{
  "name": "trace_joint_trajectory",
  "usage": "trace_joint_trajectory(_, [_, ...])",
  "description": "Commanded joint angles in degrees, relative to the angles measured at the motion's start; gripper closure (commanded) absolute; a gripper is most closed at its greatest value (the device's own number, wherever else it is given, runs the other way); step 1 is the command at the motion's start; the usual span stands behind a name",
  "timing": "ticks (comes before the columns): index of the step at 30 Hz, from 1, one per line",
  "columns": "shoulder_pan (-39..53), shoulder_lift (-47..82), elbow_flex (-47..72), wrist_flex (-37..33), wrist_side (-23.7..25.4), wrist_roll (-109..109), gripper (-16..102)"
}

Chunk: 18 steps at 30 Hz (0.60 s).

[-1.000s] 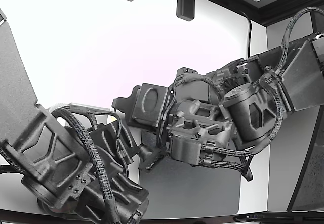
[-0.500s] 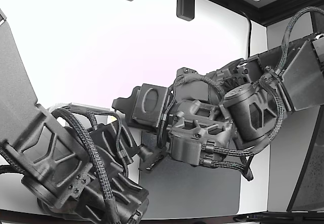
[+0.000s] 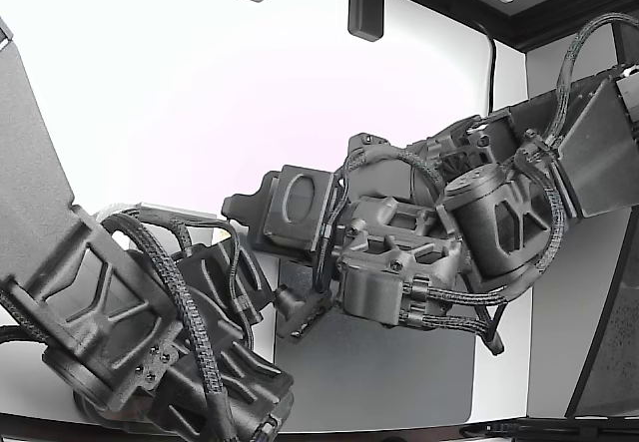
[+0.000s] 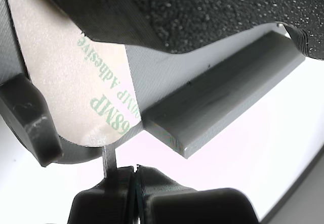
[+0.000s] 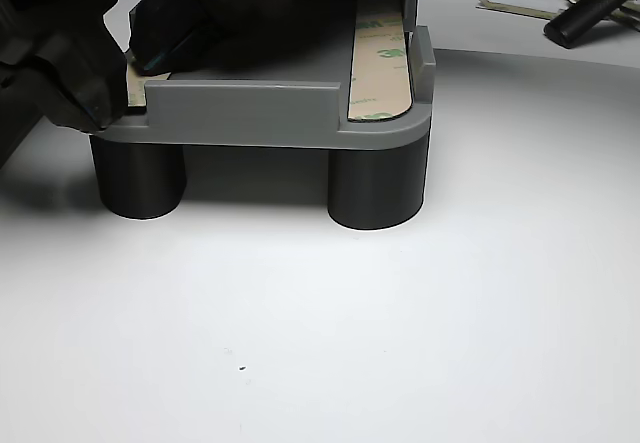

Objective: Peel off protective film from adhesive tape.

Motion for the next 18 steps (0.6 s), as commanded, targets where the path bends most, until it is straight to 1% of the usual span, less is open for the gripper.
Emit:
trace_joint_trajectory(1, [-0.18,1.58,-1.14,-0.79,-0.26,0.09,97])
trace_joint_trajectory(18, [0.18,1.76,-0.09,-1.05,-0.18,1.23,97])
